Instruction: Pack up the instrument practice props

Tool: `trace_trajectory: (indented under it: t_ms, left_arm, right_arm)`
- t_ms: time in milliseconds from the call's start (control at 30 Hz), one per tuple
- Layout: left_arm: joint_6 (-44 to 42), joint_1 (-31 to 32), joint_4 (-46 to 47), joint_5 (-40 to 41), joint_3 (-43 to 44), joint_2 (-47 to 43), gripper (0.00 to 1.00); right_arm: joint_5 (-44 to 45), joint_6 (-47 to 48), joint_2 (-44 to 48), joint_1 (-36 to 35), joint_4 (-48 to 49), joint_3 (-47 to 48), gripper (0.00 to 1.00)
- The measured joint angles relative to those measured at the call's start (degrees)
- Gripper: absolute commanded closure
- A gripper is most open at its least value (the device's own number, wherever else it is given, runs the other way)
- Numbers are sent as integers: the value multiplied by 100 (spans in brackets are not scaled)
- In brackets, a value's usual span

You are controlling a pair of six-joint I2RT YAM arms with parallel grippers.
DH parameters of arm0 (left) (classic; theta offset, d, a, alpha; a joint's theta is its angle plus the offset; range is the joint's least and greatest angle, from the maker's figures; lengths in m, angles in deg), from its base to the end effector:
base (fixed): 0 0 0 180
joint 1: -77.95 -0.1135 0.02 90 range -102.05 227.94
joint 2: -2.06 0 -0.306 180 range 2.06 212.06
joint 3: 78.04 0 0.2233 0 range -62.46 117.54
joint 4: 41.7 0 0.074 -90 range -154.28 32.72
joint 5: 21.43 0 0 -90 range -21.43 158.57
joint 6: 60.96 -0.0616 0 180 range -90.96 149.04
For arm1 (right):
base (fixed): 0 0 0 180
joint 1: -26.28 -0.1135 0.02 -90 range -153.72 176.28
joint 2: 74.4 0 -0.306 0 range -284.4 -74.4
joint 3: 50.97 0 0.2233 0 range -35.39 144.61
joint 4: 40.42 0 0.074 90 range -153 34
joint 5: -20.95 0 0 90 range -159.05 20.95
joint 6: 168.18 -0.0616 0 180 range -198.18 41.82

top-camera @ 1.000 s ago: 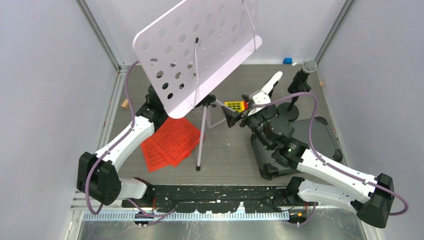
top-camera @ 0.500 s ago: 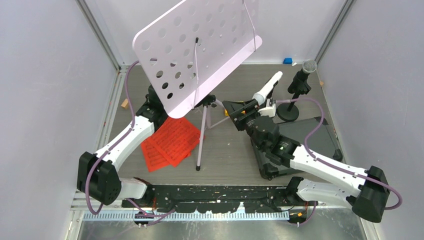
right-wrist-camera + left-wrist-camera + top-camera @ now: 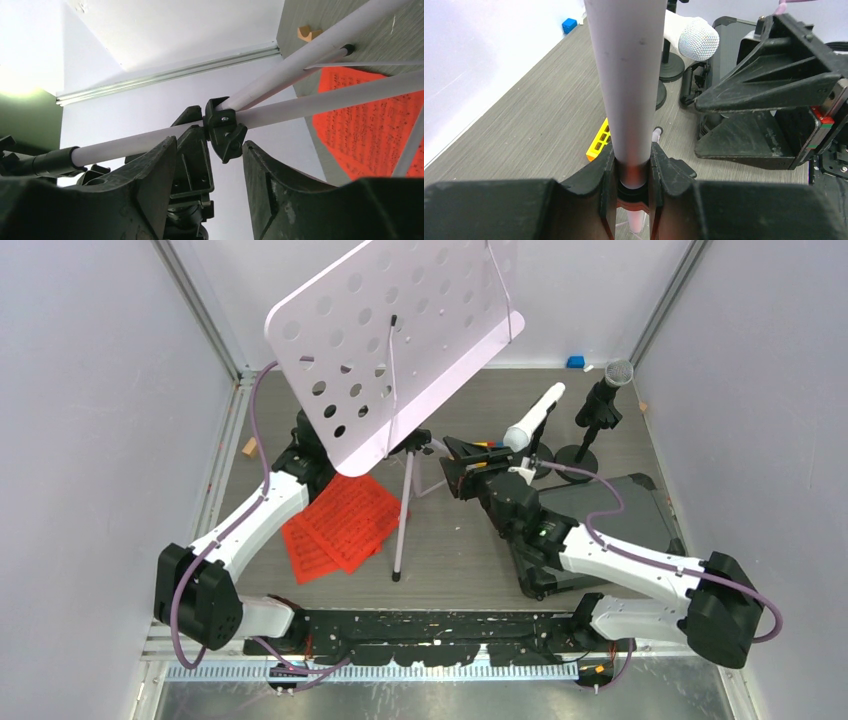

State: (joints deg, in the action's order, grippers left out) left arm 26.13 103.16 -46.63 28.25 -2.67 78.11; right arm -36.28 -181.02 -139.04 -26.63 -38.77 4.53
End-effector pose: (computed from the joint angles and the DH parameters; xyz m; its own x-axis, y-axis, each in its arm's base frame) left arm 0.2453 -0.1595 0.3960 -0.0423 0.0627 -0.9971 0.9107 0.4129 -0.0126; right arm 0.1678 0.1667 0.3381 -0.3210 0.9349 0.1515 0.1538 -0.1064 0.9824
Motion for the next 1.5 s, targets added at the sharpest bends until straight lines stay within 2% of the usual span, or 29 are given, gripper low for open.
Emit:
trace_trajectory:
  t_ms: [200,400,600,667,767,1000,1067,1267,1500]
  left_arm:
    - [-17,-9,-50,-2,59,42,100]
    - [-42,-9,-85,2,79,46,100]
    - [-52,-9,-103,2,85,48,100]
    - [-57,-9,-109,2,92,48,100]
    - [-61,-9,-118,2,94,48,100]
    - [-61,-9,-120,24,94,48,100]
    - [-61,-9,-120,24,94,50,100]
    - [-61,-9,-120,22,96,50,100]
    - [-61,-9,-125,24,98,50,100]
  right_arm:
    - [-103,-455,-415,0,258,0,47]
    - [-232,-671,-748,0,581,0,53]
    - [-367,-793,-1008,0,929,0,64]
    - [-400,-835,-1082,0,1060,0,72]
    - [-415,-883,-1161,2,1276,0,76]
    - [-422,-951,-1237,4,1453,0,96]
    - [-426,-920,-1237,7,1451,0,99]
    - [-328,-55,-1180,20,1394,26,100]
    - [-22,1923,-1108,7,1154,280,100]
